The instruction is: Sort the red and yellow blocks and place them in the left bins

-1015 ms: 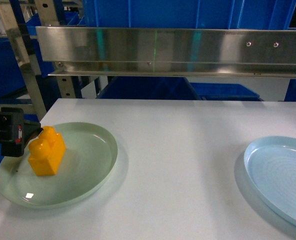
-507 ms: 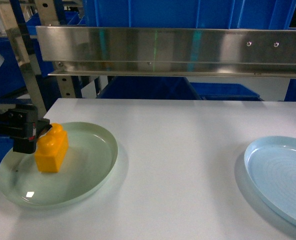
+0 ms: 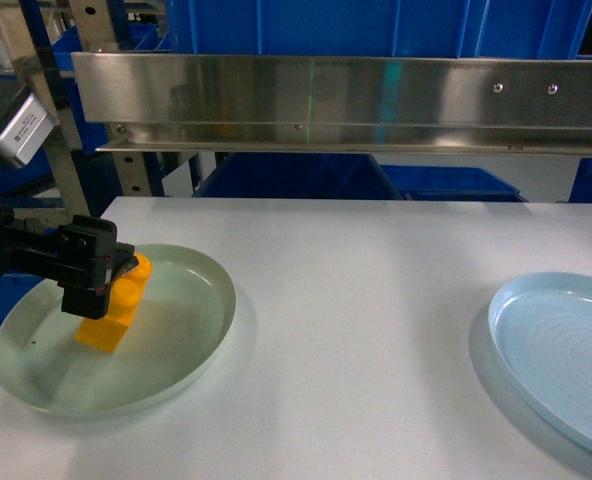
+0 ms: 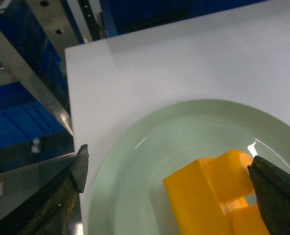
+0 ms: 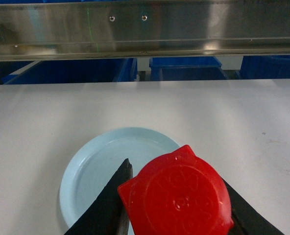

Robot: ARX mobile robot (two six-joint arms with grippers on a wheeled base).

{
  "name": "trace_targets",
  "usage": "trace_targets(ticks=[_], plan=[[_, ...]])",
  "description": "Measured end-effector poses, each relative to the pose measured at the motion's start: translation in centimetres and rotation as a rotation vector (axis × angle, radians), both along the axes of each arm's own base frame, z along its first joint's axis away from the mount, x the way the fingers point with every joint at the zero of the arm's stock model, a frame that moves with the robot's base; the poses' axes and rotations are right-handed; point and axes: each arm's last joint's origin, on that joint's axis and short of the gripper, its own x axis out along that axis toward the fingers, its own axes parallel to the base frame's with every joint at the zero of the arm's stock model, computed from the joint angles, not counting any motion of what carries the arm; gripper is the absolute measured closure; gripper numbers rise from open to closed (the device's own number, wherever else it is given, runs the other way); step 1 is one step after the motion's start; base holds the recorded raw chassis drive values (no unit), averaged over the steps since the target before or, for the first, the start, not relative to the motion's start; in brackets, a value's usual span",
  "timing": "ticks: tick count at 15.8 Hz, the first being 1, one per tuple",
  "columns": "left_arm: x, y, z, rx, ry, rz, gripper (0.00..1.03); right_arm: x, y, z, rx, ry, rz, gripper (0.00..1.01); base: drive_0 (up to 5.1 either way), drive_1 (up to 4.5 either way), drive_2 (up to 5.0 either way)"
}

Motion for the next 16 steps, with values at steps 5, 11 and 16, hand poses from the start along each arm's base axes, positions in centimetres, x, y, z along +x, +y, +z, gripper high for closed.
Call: trace_targets(ticks=[5,11,16], plan=[[0.1,0.4,-0.1,0.001,0.003,0.018,0.05,0.0,0.1,0.1,-0.003,-0.007,0.006,0.68,0.0,0.00,0.0],[0.2,1.3,-0.4,0.000,0.015,0.052,0.05,-0.2,0.7,0.3,-0.029,-0.025,0.026,0.68,0.0,0.00,0.0],[0.3,1.5,-0.4,-0.002,0.012,0.054,0.05,-0.4,1.1,0.3,-0.039,-0.014,0.059,0.68,0.0,0.00,0.0]])
